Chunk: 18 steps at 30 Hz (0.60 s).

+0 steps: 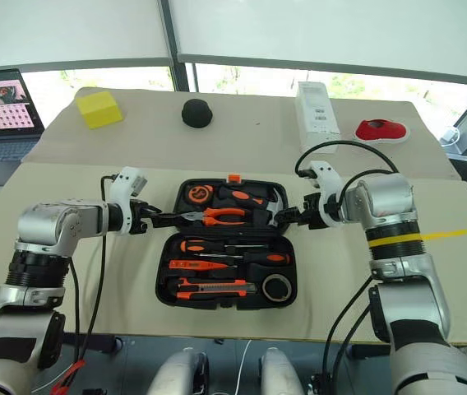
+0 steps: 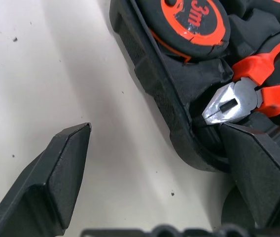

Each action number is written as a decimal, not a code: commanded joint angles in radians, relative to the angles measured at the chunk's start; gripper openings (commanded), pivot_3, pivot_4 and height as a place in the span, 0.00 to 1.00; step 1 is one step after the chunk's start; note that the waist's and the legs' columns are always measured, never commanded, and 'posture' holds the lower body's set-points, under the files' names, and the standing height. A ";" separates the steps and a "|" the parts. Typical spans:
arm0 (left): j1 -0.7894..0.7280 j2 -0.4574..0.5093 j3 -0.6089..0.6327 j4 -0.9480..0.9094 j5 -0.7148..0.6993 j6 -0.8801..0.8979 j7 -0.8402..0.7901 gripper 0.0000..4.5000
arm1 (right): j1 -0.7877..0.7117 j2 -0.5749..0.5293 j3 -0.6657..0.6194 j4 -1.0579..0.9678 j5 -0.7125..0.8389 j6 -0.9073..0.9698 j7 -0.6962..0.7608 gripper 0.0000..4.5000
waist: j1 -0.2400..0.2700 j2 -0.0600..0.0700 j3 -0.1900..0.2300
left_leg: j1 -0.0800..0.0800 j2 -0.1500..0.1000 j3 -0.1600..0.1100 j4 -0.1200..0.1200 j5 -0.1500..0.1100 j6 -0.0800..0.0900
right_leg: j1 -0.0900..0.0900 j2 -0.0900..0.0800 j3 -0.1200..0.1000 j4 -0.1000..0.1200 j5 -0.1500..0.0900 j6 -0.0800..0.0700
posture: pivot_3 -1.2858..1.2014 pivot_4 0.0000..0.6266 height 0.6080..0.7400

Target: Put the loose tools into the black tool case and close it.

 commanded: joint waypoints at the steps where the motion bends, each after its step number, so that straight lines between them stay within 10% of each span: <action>1: -0.023 -0.014 -0.013 0.026 0.009 0.005 0.012 1.00 | -0.007 -0.029 0.031 -0.011 -0.002 0.035 0.005 0.67 | 0.001 0.000 0.000 | 0.000 0.000 0.000 0.000 0.000 0.000 | 0.000 0.000 0.000 0.000 0.000 0.000 | 0.52 0.24 1.00; 10: -0.019 -0.038 0.015 0.044 -0.005 -0.003 0.015 0.34 | -0.002 0.002 -0.023 0.037 -0.016 0.059 -0.065 0.00 | 0.001 0.000 -0.001 | 0.003 -0.001 -0.001 0.001 0.001 -0.001 | 0.004 0.000 -0.001 0.001 0.000 0.000 | 0.52 0.24 1.00; 14: 0.007 -0.043 0.033 0.023 -0.010 -0.037 0.012 0.01 | 0.019 0.031 -0.072 0.002 0.003 0.022 -0.070 0.00 | 0.000 0.000 -0.001 | 0.004 -0.001 -0.001 0.001 0.001 -0.001 | 0.005 0.000 -0.001 0.001 0.000 0.000 | 0.52 0.24 1.00; 18: 0.052 -0.039 0.068 -0.017 -0.022 -0.097 -0.003 0.01 | 0.075 0.042 -0.091 -0.139 0.048 -0.086 -0.004 0.00 | -0.005 -0.001 -0.001 | 0.006 0.000 -0.002 0.000 0.001 -0.001 | 0.006 0.000 -0.001 0.001 0.000 0.000 | 0.52 0.24 1.00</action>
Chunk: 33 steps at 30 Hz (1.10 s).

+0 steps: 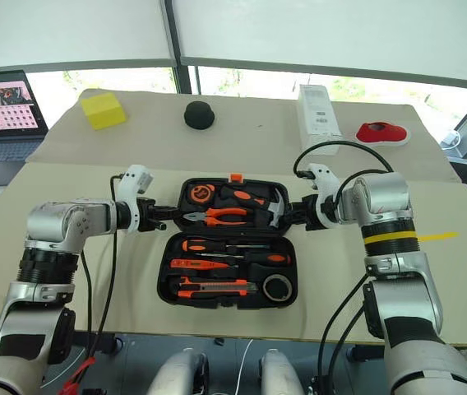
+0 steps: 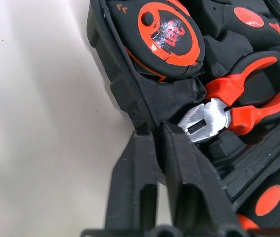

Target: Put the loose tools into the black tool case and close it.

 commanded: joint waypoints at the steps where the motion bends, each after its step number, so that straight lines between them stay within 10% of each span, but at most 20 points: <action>1: 0.058 0.006 0.031 -0.048 -0.001 -0.105 -0.011 0.01 | 0.060 -0.005 -0.005 -0.165 0.040 -0.143 0.060 0.00 | -0.002 0.000 0.000 | 0.000 0.000 -0.001 0.000 0.000 0.000 | 0.000 0.000 0.000 0.000 0.000 0.000 | 0.52 0.24 1.00; 11: 0.364 -0.008 0.168 -0.177 0.061 -0.916 -0.142 0.01 | 0.467 -0.126 -0.015 -0.524 -0.097 -0.846 0.149 0.00 | 0.000 0.001 0.001 | -0.006 0.001 -0.003 -0.003 0.000 0.000 | -0.007 0.000 0.002 -0.002 0.000 0.000 | 0.52 0.24 1.00; 18: 0.612 0.023 0.115 -0.107 0.323 -1.627 -0.147 0.01 | 0.716 -0.202 0.018 -0.388 -0.392 -1.693 0.086 0.00 | 0.002 0.000 0.001 | -0.005 0.000 0.003 -0.002 0.000 0.000 | -0.004 -0.002 0.002 -0.007 0.001 0.001 | 0.52 0.24 1.00; 22: 0.732 0.021 0.127 -0.056 0.351 -1.738 -0.090 0.00 | 0.795 -0.231 0.034 -0.246 -0.490 -1.973 0.014 0.08 | 0.002 0.000 0.001 | 0.001 0.001 0.006 -0.004 -0.001 0.002 | 0.002 -0.002 0.002 -0.008 0.001 0.001 | 0.52 0.24 1.00; 31: 0.830 0.137 0.147 -0.055 0.179 -1.613 -0.192 0.68 | 0.884 -0.288 -0.003 -0.142 -0.458 -2.082 -0.007 0.75 | -0.001 -0.001 0.001 | 0.020 0.005 0.011 -0.009 -0.001 0.002 | 0.019 0.000 0.002 -0.014 0.000 -0.001 | 0.52 0.24 1.00; 33: 0.820 0.169 0.164 -0.055 0.123 -1.543 -0.221 0.68 | 0.907 -0.304 -0.023 -0.168 -0.377 -2.032 0.028 0.67 | 0.001 0.000 0.001 | 0.021 0.005 0.011 -0.009 -0.001 0.002 | 0.020 -0.001 0.002 -0.015 0.000 -0.001 | 0.52 0.24 1.00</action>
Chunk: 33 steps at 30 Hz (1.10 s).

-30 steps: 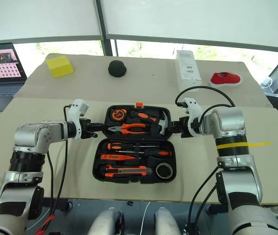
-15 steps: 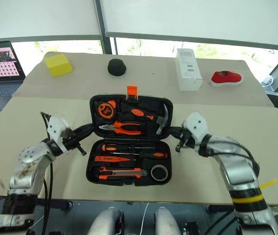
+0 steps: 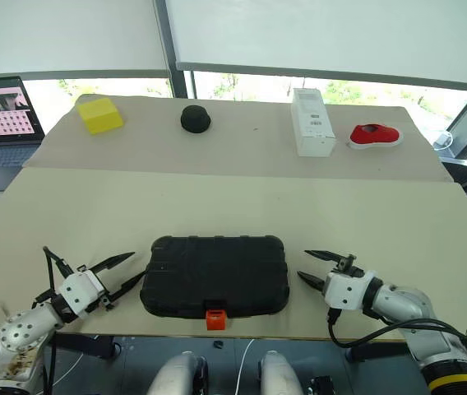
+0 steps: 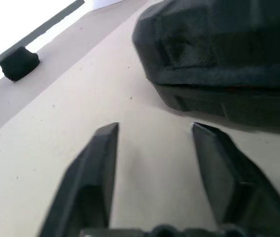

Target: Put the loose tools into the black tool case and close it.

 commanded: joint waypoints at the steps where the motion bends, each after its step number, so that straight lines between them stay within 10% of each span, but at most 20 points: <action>1: -0.022 0.053 0.046 -0.023 -0.123 0.130 -0.058 0.68 | 0.051 -0.038 -0.057 -0.057 0.164 0.083 0.070 0.68 | 0.004 0.000 0.000 | 0.000 0.000 0.000 0.000 0.000 0.000 | 0.000 -0.001 0.000 0.000 0.000 0.000 | 0.52 0.24 1.00; 3: -0.068 0.075 0.041 -0.019 -0.157 0.203 -0.087 0.68 | 0.098 -0.057 -0.066 -0.142 0.261 0.171 0.125 0.51 | 0.007 0.000 0.000 | 0.000 0.000 0.000 0.000 0.000 0.000 | 0.001 -0.001 0.000 -0.001 0.000 0.001 | 0.52 0.24 1.00; 10: -0.332 0.082 -0.070 0.021 -0.139 0.462 -0.145 0.21 | 0.296 -0.151 -0.043 -0.493 0.450 0.498 0.268 0.01 | 0.016 0.000 0.000 | 0.001 -0.001 -0.002 0.000 0.000 0.000 | 0.004 0.001 -0.001 -0.001 0.000 0.001 | 0.52 0.24 1.00; 13: -0.420 0.086 -0.128 0.042 -0.099 0.536 -0.168 0.01 | 0.331 -0.148 -0.003 -0.597 0.424 0.578 0.275 0.00 | 0.010 -0.001 0.000 | 0.000 -0.001 -0.002 0.000 0.000 0.000 | 0.004 0.001 -0.001 -0.002 0.000 0.001 | 0.52 0.24 1.00; 33: -0.455 0.047 -0.180 0.065 -0.055 0.612 -0.246 0.01 | -0.127 0.160 0.178 -0.388 0.232 0.772 0.183 0.00 | 0.002 -0.006 0.001 | -0.009 0.000 -0.003 0.002 0.001 0.000 | -0.007 0.004 0.000 0.000 0.001 0.000 | 0.52 0.24 1.00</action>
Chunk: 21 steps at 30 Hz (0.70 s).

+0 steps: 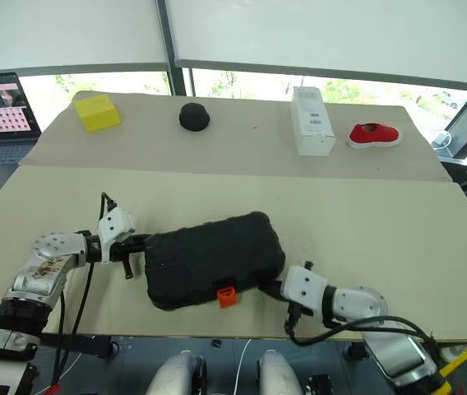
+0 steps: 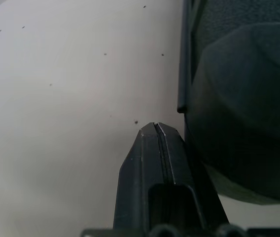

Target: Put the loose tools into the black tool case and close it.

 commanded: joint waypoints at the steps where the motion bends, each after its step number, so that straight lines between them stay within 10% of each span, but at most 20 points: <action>1: 0.054 -0.003 0.046 -0.107 -0.054 0.047 0.015 0.01 | -0.105 0.051 -0.021 0.096 -0.008 -0.045 -0.020 0.00 | 0.001 0.000 0.000 | 0.000 0.000 0.000 0.000 0.000 0.000 | 0.000 0.000 0.000 0.000 0.000 0.000 | 0.52 0.24 1.00; 12: 0.065 -0.012 0.282 -0.161 -0.241 0.217 0.133 0.01 | -0.216 0.059 -0.098 0.259 0.036 -0.078 0.050 0.00 | 0.006 0.000 0.000 | -0.002 0.000 -0.002 0.001 0.000 0.000 | -0.001 -0.001 -0.001 0.001 0.000 0.000 | 0.52 0.24 1.00; 21: -0.080 0.016 0.148 -0.266 -0.276 0.312 -0.011 0.01 | 0.008 -0.023 -0.106 -0.057 0.197 0.142 0.155 0.00 | 0.010 0.000 0.000 | -0.003 -0.001 -0.003 0.003 -0.001 0.001 | 0.001 -0.002 -0.003 0.000 0.000 0.001 | 0.52 0.24 1.00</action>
